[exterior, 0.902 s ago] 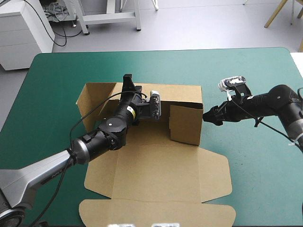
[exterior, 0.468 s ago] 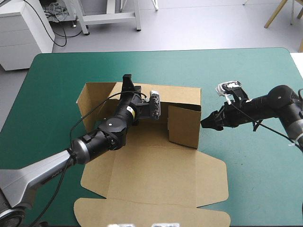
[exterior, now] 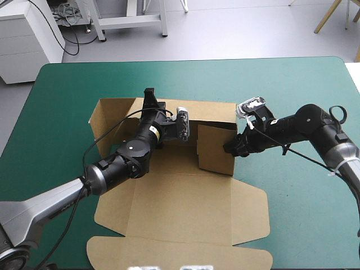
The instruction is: Fold the box
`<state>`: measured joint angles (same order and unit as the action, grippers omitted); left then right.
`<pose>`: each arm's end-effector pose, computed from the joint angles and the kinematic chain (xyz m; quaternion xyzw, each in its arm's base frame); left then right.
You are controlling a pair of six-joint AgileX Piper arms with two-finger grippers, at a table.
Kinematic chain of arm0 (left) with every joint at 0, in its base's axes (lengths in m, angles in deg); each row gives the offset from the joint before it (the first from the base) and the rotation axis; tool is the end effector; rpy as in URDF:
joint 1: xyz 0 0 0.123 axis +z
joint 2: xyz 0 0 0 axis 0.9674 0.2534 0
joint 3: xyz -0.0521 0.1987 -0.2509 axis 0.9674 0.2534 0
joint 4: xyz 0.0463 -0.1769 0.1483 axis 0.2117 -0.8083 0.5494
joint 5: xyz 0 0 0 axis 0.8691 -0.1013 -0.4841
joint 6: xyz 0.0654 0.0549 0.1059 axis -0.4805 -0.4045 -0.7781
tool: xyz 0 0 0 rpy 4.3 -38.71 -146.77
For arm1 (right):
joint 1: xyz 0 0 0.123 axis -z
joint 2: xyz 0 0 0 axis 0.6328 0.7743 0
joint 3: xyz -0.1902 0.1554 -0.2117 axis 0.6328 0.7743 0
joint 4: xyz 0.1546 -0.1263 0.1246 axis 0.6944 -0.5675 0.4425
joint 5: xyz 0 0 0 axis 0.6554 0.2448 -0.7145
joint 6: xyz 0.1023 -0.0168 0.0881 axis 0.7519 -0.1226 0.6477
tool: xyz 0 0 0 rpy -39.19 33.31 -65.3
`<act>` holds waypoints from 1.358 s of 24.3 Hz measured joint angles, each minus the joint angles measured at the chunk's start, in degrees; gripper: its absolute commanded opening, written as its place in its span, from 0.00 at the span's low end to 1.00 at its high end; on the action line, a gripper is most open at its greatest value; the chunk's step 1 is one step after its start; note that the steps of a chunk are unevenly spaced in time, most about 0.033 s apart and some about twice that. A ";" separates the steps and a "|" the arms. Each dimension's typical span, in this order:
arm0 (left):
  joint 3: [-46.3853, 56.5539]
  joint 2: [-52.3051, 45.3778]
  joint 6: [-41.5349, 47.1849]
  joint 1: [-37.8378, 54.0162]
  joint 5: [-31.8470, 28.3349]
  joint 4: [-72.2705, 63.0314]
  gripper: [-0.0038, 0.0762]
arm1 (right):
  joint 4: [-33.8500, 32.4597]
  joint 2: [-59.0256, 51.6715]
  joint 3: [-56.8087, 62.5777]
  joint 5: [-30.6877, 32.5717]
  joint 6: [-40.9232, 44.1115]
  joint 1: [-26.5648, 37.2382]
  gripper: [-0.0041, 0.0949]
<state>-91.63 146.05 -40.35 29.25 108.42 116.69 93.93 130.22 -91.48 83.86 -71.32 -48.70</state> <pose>0.3006 -0.2149 0.3314 0.5972 0.5784 0.2968 0.4699 0.2720 0.1198 0.3204 -0.2993 0.8800 0.2501 0.2712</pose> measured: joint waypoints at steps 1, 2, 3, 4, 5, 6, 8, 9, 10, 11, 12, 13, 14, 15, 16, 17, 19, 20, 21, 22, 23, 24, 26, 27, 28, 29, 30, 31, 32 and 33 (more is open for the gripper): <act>0.00 0.00 0.00 0.00 0.97 0.00 0.04 | -0.62 0.00 0.00 -0.79 0.21 -0.53 0.12; 0.00 0.00 0.01 0.00 1.26 0.00 0.04 | -0.88 0.00 0.04 -0.92 0.27 -0.77 0.04; 0.00 0.00 0.01 0.05 1.59 -0.05 0.04 | -1.01 0.00 0.04 -0.92 0.33 -0.86 0.03; 0.00 0.05 0.25 0.05 1.77 0.00 0.04 | -1.19 -0.13 0.04 -1.18 0.23 -0.93 0.03; 0.00 0.05 0.45 0.05 2.00 -0.01 0.04 | -1.31 -0.26 0.04 -1.55 0.15 -0.93 0.02; 0.00 0.05 0.75 0.05 2.13 0.06 0.04 | -1.37 -0.27 0.04 -1.61 0.09 -0.93 0.02; 0.00 0.05 1.26 0.05 2.18 0.36 0.04 | -1.44 -0.32 0.04 -1.75 -0.06 -0.93 0.02; 0.00 0.05 1.44 0.05 2.18 0.64 0.04 | -1.44 -0.32 0.04 -1.80 -0.05 -0.93 0.02; 0.05 0.11 1.50 0.05 2.24 0.70 0.04 | -1.50 -0.32 0.04 -1.82 -0.05 -0.93 0.02; 0.05 0.11 1.62 0.05 2.24 0.77 0.04 | -1.50 -0.32 0.04 -1.87 -0.05 -0.93 0.02; 0.05 0.11 1.62 0.05 2.24 0.77 0.06 | -1.50 -0.32 0.04 -1.87 -0.05 -0.93 0.02; 0.05 0.05 1.68 0.05 2.24 0.77 0.11 | -1.50 -0.34 0.04 -1.88 -0.05 -0.93 0.02; 0.05 -0.09 1.73 0.05 2.19 0.70 0.18 | -1.50 -0.34 0.04 -1.88 -0.05 -0.93 0.02; 0.05 -0.38 1.98 0.05 2.12 0.49 0.25 | -1.57 -0.34 0.04 -1.93 -0.05 -0.93 0.02; 0.05 -0.78 2.37 0.05 1.87 0.36 0.36 | -1.57 -0.34 0.04 -1.93 -0.05 -0.93 0.02; 0.05 -1.29 3.08 0.05 1.76 0.18 0.47 | -1.52 -0.34 0.04 -1.93 -0.05 -0.93 0.02; 0.09 -1.89 3.25 0.05 1.76 0.06 0.59 | -1.47 -0.34 0.04 -1.93 -0.05 -0.93 0.02; 0.09 -2.00 3.32 0.05 1.76 0.06 0.65 | -1.47 -0.34 0.04 -1.88 -0.05 -0.93 0.02; 0.09 -2.12 3.38 0.05 1.76 0.06 0.71 | -1.47 -0.34 0.04 -1.88 -0.05 -0.93 0.02; 0.09 -2.26 3.38 0.05 1.76 0.06 0.76 | -1.52 -0.34 0.04 -1.83 -0.05 -0.93 0.02; 0.09 -2.39 3.38 -0.07 1.89 0.06 0.79 | -1.52 -0.34 0.04 -1.83 -0.05 -0.93 0.02; 0.04 -2.51 3.44 -0.33 2.17 0.06 0.81 | -1.56 -0.34 0.04 -1.83 0.00 -0.93 0.02; 0.04 -2.85 3.55 -1.70 3.17 0.06 0.82 | -1.95 -0.34 0.04 -2.20 0.87 -0.99 0.02; -0.02 -3.13 3.55 -2.57 3.32 0.14 0.82 | -2.71 -0.39 -0.02 -2.53 1.68 -1.05 0.02; -0.07 -3.50 3.55 -3.99 3.44 0.24 0.82 | -4.35 -0.39 -0.52 -2.76 3.65 -1.15 0.02; -0.07 -3.75 3.55 -4.96 3.67 0.30 0.82 | -5.61 -0.39 -1.06 -2.83 5.02 -1.21 0.02; -0.13 -4.14 3.55 -5.95 3.98 0.41 0.82 | -7.41 -0.39 -1.78 -2.83 6.94 -1.34 0.02; -0.13 -4.49 3.55 -6.93 4.13 0.42 0.82 | -9.52 -0.39 -2.62 -2.83 8.93 -1.47 0.02; -0.13 -4.82 3.59 -7.66 4.33 0.42 0.82 | -11.30 -0.39 -3.37 -2.78 10.38 -1.51 0.02; -0.13 -5.42 3.82 -8.67 4.50 0.42 0.82 | -13.51 -0.31 -4.39 -2.78 11.99 -1.51 0.02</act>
<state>-91.76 140.63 -36.53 20.58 112.93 117.11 80.42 129.91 -95.87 81.08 -59.33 -50.21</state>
